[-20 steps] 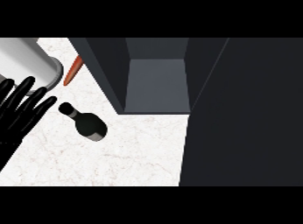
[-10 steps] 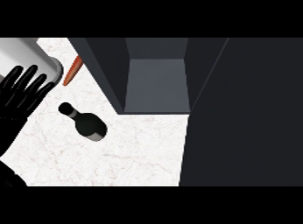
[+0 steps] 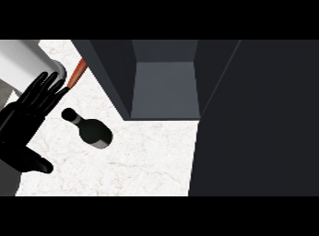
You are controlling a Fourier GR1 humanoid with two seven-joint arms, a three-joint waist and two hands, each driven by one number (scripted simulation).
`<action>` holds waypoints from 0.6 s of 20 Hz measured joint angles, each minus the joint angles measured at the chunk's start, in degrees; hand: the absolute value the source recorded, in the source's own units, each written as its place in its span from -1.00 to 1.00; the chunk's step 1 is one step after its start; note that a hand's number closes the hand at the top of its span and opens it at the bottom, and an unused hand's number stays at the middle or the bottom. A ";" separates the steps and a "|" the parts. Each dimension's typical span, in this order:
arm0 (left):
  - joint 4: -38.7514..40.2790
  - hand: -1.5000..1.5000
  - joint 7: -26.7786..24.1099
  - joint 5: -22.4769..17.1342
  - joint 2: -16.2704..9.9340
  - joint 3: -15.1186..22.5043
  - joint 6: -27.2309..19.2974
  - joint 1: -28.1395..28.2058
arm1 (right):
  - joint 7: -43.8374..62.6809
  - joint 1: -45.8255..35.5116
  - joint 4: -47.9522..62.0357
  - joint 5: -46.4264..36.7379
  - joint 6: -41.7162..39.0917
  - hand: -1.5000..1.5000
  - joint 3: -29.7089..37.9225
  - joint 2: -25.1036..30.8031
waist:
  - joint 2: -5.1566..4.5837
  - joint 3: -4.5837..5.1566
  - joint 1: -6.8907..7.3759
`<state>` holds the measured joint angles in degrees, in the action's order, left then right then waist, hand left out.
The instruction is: Pick up the wine, place it into the cabinet and close the cabinet
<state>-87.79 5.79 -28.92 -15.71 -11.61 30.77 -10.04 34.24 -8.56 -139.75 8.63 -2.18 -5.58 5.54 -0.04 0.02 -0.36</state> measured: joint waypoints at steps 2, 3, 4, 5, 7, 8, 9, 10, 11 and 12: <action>5.11 -1.00 -2.75 2.47 -0.07 -0.10 1.16 -1.83 | 0.58 -0.50 -0.15 -0.65 0.62 -1.00 -0.53 -0.38 | -0.02 0.00 -0.12; 7.37 -1.00 -4.04 3.46 -0.13 -0.15 1.84 -2.29 | 0.87 -0.69 -0.20 -0.56 0.43 -1.00 0.14 -0.21 | -0.02 0.02 -0.13; 9.06 -1.00 -5.81 4.98 0.14 0.15 2.48 -2.14 | 0.65 -0.44 -0.25 -0.49 0.17 -1.00 0.43 -0.16 | -0.02 0.01 -0.13; 10.62 -1.00 -6.83 6.15 0.27 0.31 2.56 -2.64 | 1.13 -0.76 -0.38 -0.42 0.18 -1.00 0.68 0.00 | -0.02 0.01 -0.12; 14.96 -1.00 -9.28 8.07 0.10 0.28 3.49 -3.91 | 1.27 -0.80 -0.43 -0.50 0.33 -1.00 0.11 -0.41 | -0.03 0.01 -0.18; 17.33 -1.00 -10.51 9.02 -0.06 0.24 3.94 -4.68 | 1.91 -1.12 -0.56 -0.41 0.38 -1.00 0.41 -0.24 | -0.04 0.01 -0.22; 19.25 -1.00 -11.98 10.04 -0.23 0.30 4.59 -4.96 | 2.11 -1.14 -0.67 -0.43 0.52 -1.00 0.17 -0.36 | -0.03 0.01 -0.23; 21.12 -1.00 -14.18 11.27 -0.36 0.29 5.28 -4.73 | 2.04 -0.84 -0.77 -0.49 0.67 -1.00 -0.23 -0.64 | -0.03 0.02 -0.24; 23.80 -1.00 -16.03 12.68 -0.48 0.35 5.60 -5.58 | 1.27 0.17 -0.81 -0.72 0.44 -1.00 -1.09 -0.95 | -0.05 0.02 -0.32; 26.31 -1.00 -17.90 14.11 -0.42 0.47 5.62 -6.35 | 1.40 0.01 -0.88 -0.55 -0.04 -1.00 0.19 -0.40 | -0.07 0.03 -0.40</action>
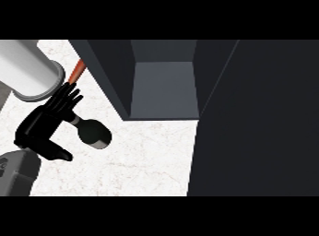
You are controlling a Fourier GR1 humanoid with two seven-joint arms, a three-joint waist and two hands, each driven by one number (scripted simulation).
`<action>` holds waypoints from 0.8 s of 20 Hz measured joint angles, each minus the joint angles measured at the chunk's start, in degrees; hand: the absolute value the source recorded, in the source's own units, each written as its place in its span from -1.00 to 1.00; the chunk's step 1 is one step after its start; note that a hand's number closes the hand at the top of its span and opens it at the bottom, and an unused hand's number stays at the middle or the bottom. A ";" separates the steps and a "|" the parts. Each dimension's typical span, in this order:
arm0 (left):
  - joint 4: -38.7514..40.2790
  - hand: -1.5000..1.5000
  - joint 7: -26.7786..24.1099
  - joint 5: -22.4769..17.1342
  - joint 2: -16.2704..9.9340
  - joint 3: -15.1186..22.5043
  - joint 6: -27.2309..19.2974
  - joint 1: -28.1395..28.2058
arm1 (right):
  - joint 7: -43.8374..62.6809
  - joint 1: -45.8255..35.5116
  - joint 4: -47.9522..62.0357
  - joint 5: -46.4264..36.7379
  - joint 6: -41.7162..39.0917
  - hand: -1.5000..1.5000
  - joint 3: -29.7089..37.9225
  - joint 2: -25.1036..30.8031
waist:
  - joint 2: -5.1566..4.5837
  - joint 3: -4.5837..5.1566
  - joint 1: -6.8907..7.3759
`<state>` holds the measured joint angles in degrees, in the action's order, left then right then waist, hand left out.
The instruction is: Pick up the wine, place it into the cabinet and close the cabinet
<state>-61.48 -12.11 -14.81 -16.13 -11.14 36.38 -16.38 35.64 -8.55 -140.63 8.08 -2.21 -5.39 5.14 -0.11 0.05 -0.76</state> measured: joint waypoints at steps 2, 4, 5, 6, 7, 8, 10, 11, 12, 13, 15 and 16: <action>5.09 -1.00 -3.64 2.20 -0.22 -0.02 0.46 -1.65 | -0.97 1.07 -0.04 0.05 -0.78 -1.00 -0.01 -0.10 | -0.02 -0.01 -0.07; 9.62 -1.00 -7.72 4.77 -0.46 0.32 0.82 -2.53 | -1.13 1.55 -0.19 -0.06 -0.74 -1.00 -0.73 -0.48 | -0.04 0.00 -0.16; 12.20 -1.00 -9.82 6.09 -0.38 0.51 0.70 -3.46 | -1.44 1.24 0.09 -0.18 -0.91 -1.00 -0.64 -0.54 | -0.06 0.00 -0.14; 14.62 -1.00 -11.83 7.24 -0.62 0.72 0.88 -3.75 | -2.13 1.84 0.11 -0.11 -1.47 -1.00 -0.19 -0.44 | -0.08 0.01 -0.20; 17.08 -1.00 -13.56 8.45 -0.51 1.01 0.41 -4.47 | -2.17 1.97 0.07 -0.09 -1.74 -1.00 -0.31 -0.39 | -0.10 0.01 -0.26; 19.80 -1.00 -15.06 9.51 -0.59 1.14 -0.06 -5.58 | -2.41 1.69 0.24 -0.19 -1.75 -1.00 -0.19 -0.50 | -0.12 0.02 -0.26; 23.95 -1.00 -17.25 10.91 -1.10 1.43 -0.24 -6.71 | -2.22 1.68 0.13 -0.33 -1.40 -1.00 -1.30 -1.04 | -0.13 0.03 -0.33; 25.88 -1.00 -18.59 11.83 -1.14 1.73 -0.74 -7.40 | -1.78 1.15 0.12 -0.59 -0.74 -1.00 -1.84 -1.41 | -0.15 0.04 -0.36; 27.08 -1.00 -19.53 12.28 -1.20 1.96 -0.85 -7.13 | -2.03 1.52 0.02 -0.51 -1.13 -1.00 -1.15 -1.13 | -0.13 0.05 -0.34; 28.66 -1.00 -20.71 12.93 -1.13 2.22 -1.30 -7.26 | -1.97 1.21 0.02 -0.50 -1.09 -1.00 -0.86 -1.11 | -0.15 0.04 -0.34; 31.26 -1.00 -22.60 14.22 -0.75 2.82 -2.53 -8.05 | -2.62 2.13 -0.01 -0.45 -1.69 -1.00 -0.61 -1.07 | -0.16 0.05 -0.43; 32.52 -1.00 -23.40 14.93 -0.17 3.26 -3.29 -8.58 | -2.93 2.38 0.16 -0.53 -1.85 -1.00 -0.78 -1.25 | -0.18 0.05 -0.43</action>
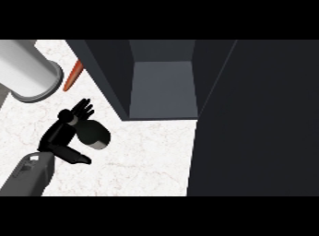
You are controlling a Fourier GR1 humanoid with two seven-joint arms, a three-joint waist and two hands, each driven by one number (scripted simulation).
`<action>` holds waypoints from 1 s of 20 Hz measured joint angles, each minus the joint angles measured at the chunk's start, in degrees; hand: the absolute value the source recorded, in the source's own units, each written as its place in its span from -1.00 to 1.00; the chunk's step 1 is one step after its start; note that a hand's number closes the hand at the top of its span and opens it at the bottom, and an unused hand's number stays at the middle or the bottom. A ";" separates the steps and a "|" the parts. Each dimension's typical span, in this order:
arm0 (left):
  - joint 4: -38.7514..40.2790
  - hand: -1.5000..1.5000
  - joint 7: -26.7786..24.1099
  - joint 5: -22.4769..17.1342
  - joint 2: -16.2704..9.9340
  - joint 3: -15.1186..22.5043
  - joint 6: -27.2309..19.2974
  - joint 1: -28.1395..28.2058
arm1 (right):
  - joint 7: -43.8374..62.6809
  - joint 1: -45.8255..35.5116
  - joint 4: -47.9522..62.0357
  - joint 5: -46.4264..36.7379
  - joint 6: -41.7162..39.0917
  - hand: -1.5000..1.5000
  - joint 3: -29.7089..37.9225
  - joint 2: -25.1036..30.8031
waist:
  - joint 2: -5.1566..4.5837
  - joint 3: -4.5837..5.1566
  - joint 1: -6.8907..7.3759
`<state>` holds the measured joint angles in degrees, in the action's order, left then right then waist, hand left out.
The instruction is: Pick up the wine, place it into the cabinet and close the cabinet
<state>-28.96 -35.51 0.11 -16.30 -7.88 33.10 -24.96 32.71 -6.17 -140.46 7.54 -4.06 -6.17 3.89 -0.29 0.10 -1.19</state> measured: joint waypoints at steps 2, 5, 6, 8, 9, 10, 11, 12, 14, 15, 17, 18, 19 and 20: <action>2.93 -1.00 -0.93 0.53 -0.37 0.10 0.04 -1.24 | 0.73 -1.30 0.07 -0.10 0.35 -1.00 -0.16 -0.04 | -0.05 0.02 -0.07; 6.29 -1.00 -2.58 0.92 -0.23 0.17 -0.15 -1.88 | 0.54 -1.27 0.08 -0.17 0.23 -1.00 -0.35 -0.22 | -0.13 0.05 -0.28; 7.03 -1.00 -3.34 1.07 -0.20 0.35 0.01 -1.39 | 0.29 -0.96 0.11 -0.18 0.14 -1.00 -0.33 -0.35 | -0.15 0.06 -0.31; 8.34 -1.00 -3.64 0.73 0.40 0.20 0.27 -1.84 | 0.18 -0.96 0.19 -0.14 -0.25 -1.00 -0.02 -0.21 | -0.18 0.07 -0.38; 9.16 -1.00 -3.31 0.46 0.21 0.03 0.88 -2.32 | 0.23 -1.17 0.29 -0.19 -0.32 -1.00 -0.41 -0.33 | -0.21 0.08 -0.41; 9.95 -1.00 -3.34 0.39 -0.02 -0.02 1.28 -2.56 | 0.18 -1.13 0.39 -0.43 -0.25 -1.00 -1.21 -0.60 | -0.25 0.10 -0.50; 10.49 -1.00 -3.59 0.40 0.21 0.07 1.44 -2.46 | -0.06 -1.06 0.42 -0.47 -0.29 -1.00 -1.30 -0.73 | -0.27 0.11 -0.54; 10.99 -1.00 -3.23 0.05 -0.10 -0.18 2.03 -2.92 | 0.18 -1.09 0.27 -0.46 -0.16 -1.00 -1.55 -0.82 | -0.26 0.12 -0.65; 11.57 -1.00 -3.83 0.22 0.57 0.14 1.97 -2.84 | -0.01 -1.49 0.59 -0.71 -0.01 -1.00 -1.57 -1.01 | -0.28 0.13 -0.58; 11.77 -1.00 -3.96 0.18 0.91 0.15 1.77 -3.12 | 0.23 -1.26 0.42 -0.62 -0.15 -1.00 -1.52 -0.87 | -0.26 0.12 -0.65; 12.07 -1.00 -4.70 0.36 1.22 0.42 1.70 -3.02 | 1.09 -2.01 0.22 -0.63 0.31 -1.00 -1.61 -0.92 | -0.24 0.11 -0.69; 12.19 -1.00 -4.72 0.36 1.34 0.49 1.74 -3.36 | 1.36 -1.85 0.05 -0.54 0.21 -1.00 -1.42 -0.74 | -0.23 0.12 -0.81; 12.24 -1.00 -5.08 0.39 2.00 0.65 1.56 -3.29 | 1.06 -1.60 0.08 -0.57 0.01 -1.00 -1.44 -0.73 | -0.24 0.11 -0.80; 12.32 -1.00 -5.18 0.39 2.26 0.74 1.59 -3.48 | 0.77 -1.01 0.03 -0.61 -0.24 -1.00 -1.78 -0.72 | -0.22 0.11 -0.82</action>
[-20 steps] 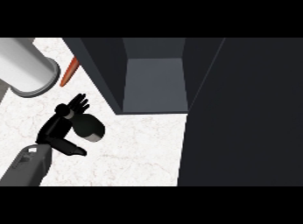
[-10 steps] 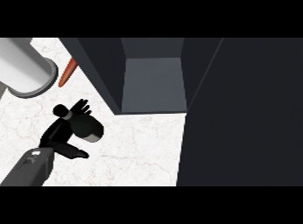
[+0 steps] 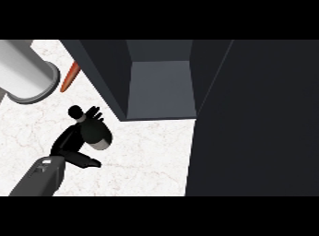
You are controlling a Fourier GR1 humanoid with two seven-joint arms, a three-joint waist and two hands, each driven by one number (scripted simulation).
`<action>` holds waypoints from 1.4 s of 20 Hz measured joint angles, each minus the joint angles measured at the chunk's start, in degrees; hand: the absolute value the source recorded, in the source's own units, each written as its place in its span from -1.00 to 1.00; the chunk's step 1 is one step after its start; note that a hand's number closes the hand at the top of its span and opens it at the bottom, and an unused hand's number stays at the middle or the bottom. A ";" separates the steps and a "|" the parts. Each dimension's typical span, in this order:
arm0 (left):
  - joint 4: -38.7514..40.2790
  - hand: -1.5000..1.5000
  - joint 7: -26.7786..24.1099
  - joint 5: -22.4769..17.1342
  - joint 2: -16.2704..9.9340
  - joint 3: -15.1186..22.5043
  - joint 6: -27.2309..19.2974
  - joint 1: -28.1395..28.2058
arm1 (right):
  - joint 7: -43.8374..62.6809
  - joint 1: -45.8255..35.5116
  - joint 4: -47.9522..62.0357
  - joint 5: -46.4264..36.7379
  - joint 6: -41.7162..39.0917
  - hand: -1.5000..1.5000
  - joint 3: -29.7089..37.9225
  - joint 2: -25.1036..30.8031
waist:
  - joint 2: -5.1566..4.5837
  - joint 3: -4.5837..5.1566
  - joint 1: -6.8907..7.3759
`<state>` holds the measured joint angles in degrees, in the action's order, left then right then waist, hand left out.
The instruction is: Pick up the wine, place it into the cabinet and close the cabinet
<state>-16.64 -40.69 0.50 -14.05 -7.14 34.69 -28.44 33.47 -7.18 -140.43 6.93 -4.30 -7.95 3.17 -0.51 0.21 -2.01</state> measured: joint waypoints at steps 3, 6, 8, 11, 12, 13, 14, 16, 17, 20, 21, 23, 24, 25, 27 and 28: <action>0.18 -1.00 -1.40 0.30 0.64 0.42 -0.55 0.37 | 0.46 -0.84 0.07 0.01 -0.12 -1.00 0.73 0.34 | -0.03 0.00 0.09; 0.42 -1.00 -1.99 0.27 0.96 0.50 -0.93 -0.28 | 1.55 -2.04 0.06 -0.11 0.48 -1.00 0.41 0.16 | -0.01 0.01 0.19; 0.45 -1.00 -2.38 0.06 1.93 0.36 -1.89 -1.00 | 0.78 -0.77 0.04 -0.11 -0.06 -1.00 0.18 0.08 | 0.01 -0.01 0.16; 1.31 1.00 -2.86 -0.56 2.04 -0.29 -2.21 -1.66 | 0.45 -0.02 0.01 -0.19 -0.22 -1.00 -0.17 -0.11 | -0.03 -0.01 0.11; 1.55 1.00 -2.92 -0.72 2.37 -0.40 -2.23 -1.89 | 0.71 -0.28 0.13 -0.24 -0.14 -1.00 -0.18 -0.17 | -0.04 -0.02 0.16; 1.68 1.00 -2.85 -1.00 2.41 -0.61 -2.14 -2.05 | 0.64 0.41 -0.09 -0.14 -0.27 -1.00 -0.18 -0.17 | 0.00 -0.02 0.12; 1.74 1.00 -2.64 -1.15 2.94 -0.64 -2.17 -2.33 | 0.47 0.17 0.07 -0.12 -0.37 -1.00 0.14 -0.17 | 0.01 -0.04 0.24; 2.31 1.00 -1.62 -1.78 3.31 -1.05 -1.59 -3.12 | 1.20 -0.26 0.10 -0.19 -0.02 -1.00 -0.24 -0.36 | 0.03 -0.04 0.31; 2.54 1.00 -1.35 -1.96 3.42 -1.16 -1.35 -3.25 | 1.08 0.07 0.03 -0.14 -0.22 -1.00 -0.10 -0.28 | 0.04 -0.04 0.31; 2.93 1.00 -0.34 -2.44 3.87 -1.33 -0.27 -4.02 | 0.22 0.68 0.11 0.00 -1.04 -1.00 0.54 -0.14 | -0.01 -0.05 0.23; 3.11 1.00 -0.01 -3.04 3.84 -1.88 -0.32 -4.22 | 0.50 0.45 0.14 -0.07 -0.87 -1.00 0.41 -0.18 | 0.01 -0.05 0.33; 2.88 1.00 -0.86 -4.89 4.18 -3.75 -2.57 -2.72 | 0.02 1.06 0.18 -0.15 -1.02 -1.00 0.54 -0.21 | 0.16 -0.08 0.75; 2.70 1.00 -1.35 -6.20 4.25 -5.11 -4.08 -1.94 | 0.06 0.81 0.19 -0.19 -0.91 -1.00 0.99 -0.12 | 0.24 -0.10 1.05; 2.52 1.00 -2.07 -7.62 4.13 -6.59 -5.51 -0.79 | -0.01 1.05 0.26 -0.27 -0.67 -1.00 0.96 -0.38 | 0.35 -0.11 1.44; 2.25 1.00 -3.32 -10.77 4.10 -9.86 -8.38 1.15 | -0.59 1.74 0.37 -0.35 -0.85 -1.00 1.33 -0.37 | 0.51 -0.16 2.00; 1.90 1.00 -3.89 -11.92 4.27 -10.95 -9.33 1.95 | -0.72 1.89 0.39 -0.42 -0.93 -1.00 1.27 -0.31 | 0.55 -0.18 2.06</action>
<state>-14.73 -44.58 -11.42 -9.78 -18.09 25.35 -26.50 32.75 -5.29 -140.04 6.52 -5.23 -6.68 2.86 0.04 0.02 0.05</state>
